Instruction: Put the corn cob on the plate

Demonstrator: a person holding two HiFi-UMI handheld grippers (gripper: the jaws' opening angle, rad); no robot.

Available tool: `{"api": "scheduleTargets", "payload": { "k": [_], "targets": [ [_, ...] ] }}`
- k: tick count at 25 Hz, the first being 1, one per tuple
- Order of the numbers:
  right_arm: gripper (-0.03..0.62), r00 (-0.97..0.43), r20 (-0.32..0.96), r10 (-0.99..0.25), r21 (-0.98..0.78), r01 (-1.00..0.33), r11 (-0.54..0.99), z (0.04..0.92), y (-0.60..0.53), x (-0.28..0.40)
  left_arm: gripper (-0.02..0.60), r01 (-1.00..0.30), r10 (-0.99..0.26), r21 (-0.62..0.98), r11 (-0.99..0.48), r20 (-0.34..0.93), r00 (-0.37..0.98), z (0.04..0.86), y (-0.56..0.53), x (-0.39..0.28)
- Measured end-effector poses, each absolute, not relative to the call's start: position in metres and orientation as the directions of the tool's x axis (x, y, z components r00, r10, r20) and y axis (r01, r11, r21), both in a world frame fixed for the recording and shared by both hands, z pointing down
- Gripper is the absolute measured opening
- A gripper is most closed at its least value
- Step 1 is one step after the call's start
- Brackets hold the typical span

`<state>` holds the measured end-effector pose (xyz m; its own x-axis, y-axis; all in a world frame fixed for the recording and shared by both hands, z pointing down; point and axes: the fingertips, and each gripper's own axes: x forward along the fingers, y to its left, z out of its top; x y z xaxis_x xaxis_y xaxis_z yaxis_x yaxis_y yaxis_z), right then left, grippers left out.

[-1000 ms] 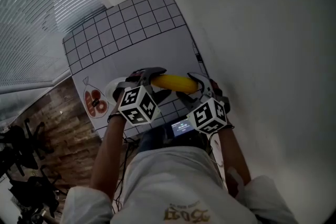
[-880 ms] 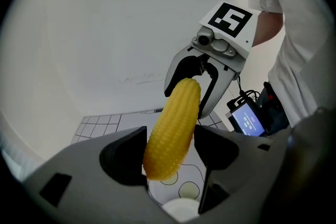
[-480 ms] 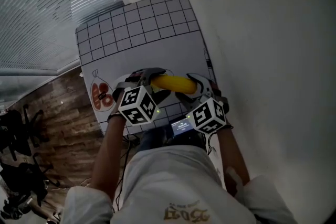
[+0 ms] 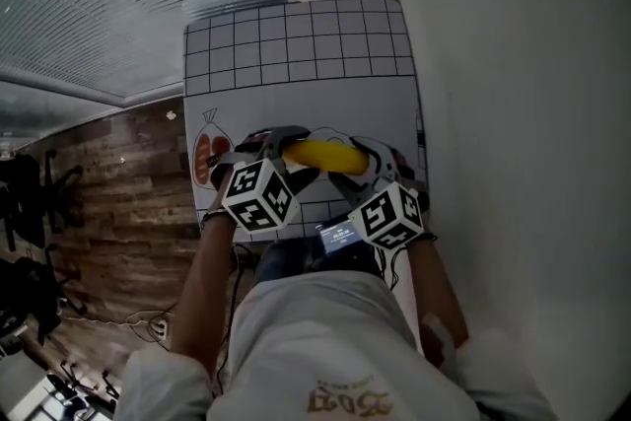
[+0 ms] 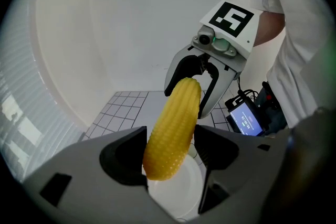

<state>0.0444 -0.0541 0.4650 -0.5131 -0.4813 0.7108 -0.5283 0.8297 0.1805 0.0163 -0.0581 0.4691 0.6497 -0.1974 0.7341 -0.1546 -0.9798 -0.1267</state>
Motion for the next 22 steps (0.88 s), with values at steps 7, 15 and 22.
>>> {"api": "scheduleTargets", "payload": {
  "k": [7,15,22],
  "targets": [
    [0.302,-0.563,0.71,-0.424,0.184,-0.433,0.883,0.466,-0.056,0.007,0.29,-0.261,-0.269,-0.13,-0.957,0.739,0.618,0.471,-0.057,-0.021],
    [0.301,-0.595,0.713,-0.37,0.183,-0.352,0.918,0.467,-0.055,-0.026,0.29,-0.341,-0.32,-0.133,-0.931,0.747,0.583,0.471,-0.053,-0.054],
    [0.302,-0.612,0.716,-0.337,0.182,-0.302,0.936,0.469,-0.05,-0.048,0.29,-0.39,-0.348,-0.13,-0.912,0.75,0.563,0.473,-0.047,-0.077]
  ]
}}
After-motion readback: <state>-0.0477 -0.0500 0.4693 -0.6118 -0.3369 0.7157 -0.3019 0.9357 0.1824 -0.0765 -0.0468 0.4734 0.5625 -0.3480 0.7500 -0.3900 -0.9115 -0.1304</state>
